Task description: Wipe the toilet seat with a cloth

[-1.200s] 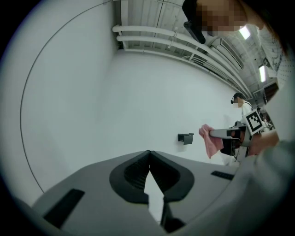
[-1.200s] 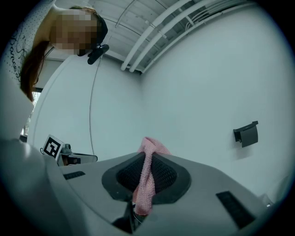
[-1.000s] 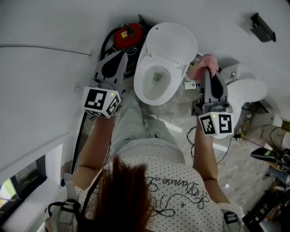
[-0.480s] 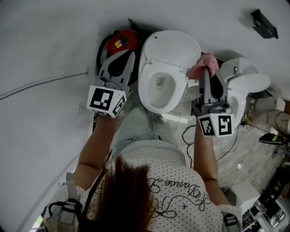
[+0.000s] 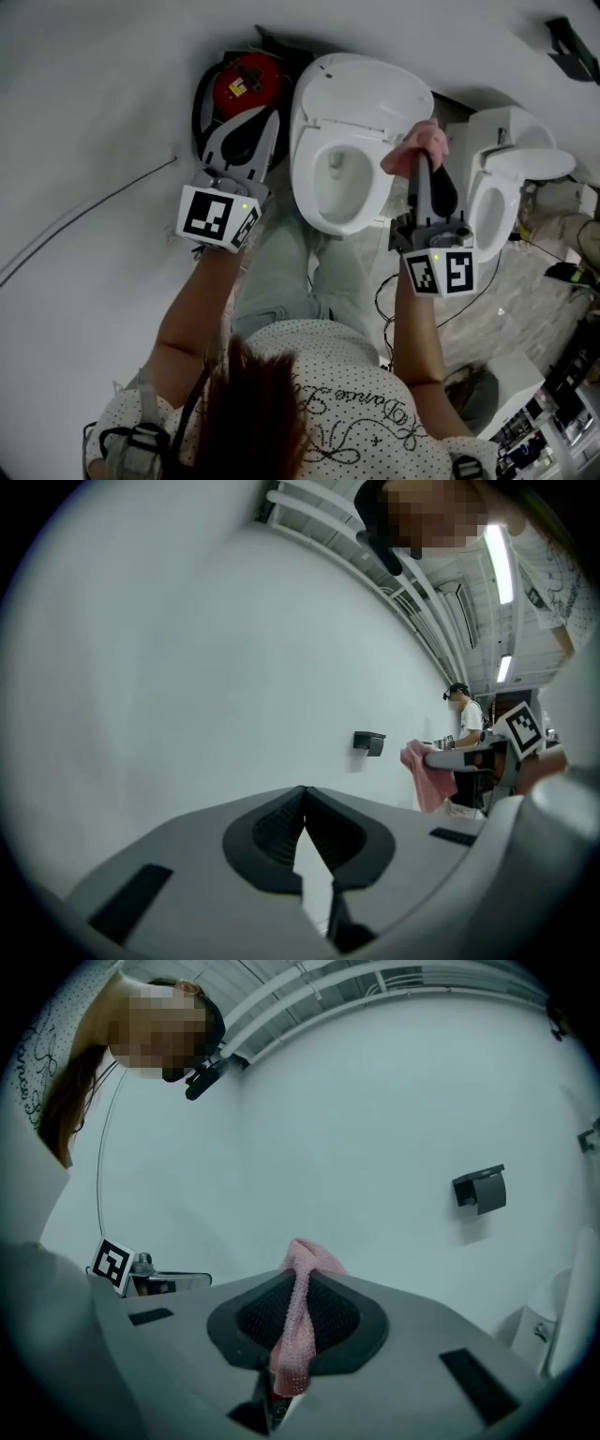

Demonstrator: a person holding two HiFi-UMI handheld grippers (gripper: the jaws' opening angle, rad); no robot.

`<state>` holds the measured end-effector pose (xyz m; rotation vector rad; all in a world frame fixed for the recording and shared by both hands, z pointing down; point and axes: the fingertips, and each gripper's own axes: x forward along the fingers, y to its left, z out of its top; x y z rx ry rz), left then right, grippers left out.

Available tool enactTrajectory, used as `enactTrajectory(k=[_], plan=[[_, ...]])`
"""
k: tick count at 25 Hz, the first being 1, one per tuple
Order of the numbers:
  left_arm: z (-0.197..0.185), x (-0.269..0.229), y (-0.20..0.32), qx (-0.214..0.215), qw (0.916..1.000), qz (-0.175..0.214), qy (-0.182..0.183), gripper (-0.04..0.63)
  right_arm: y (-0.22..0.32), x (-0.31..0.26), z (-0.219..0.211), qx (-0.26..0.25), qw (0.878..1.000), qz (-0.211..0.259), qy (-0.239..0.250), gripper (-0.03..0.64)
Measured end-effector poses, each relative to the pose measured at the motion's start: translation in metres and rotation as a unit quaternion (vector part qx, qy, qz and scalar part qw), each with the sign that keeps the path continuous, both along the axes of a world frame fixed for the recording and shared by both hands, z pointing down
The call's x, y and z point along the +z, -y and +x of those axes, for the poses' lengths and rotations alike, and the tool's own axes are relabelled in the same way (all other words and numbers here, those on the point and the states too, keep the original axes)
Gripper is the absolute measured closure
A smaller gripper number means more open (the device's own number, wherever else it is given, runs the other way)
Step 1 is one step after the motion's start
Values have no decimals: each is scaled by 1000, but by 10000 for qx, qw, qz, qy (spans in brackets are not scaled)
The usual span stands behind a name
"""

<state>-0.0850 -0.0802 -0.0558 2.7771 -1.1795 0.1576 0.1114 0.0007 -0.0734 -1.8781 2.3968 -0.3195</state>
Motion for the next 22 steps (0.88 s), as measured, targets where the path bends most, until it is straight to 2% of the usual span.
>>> enactTrajectory(k=[7,11,16,19,22], plan=[[3,47,16,-407,9990,-170,0,591,25,55,-3,-425,9986,-282,137,572],[5,75,23,-724,9969,-270,-119,591,39,96,-4,-720,9958,-519,214,572],[1,131,27,-1016,9930,-564,-231,591,52,159,-18,-1023,9914,-772,276,572],[1,167,28,-1079,9907,-713,-422,591,62,197,-24,-1100,9896,-855,353,572],[4,201,33,-1116,9897,-793,-426,591,75,234,-28,-1113,9882,-981,371,572]])
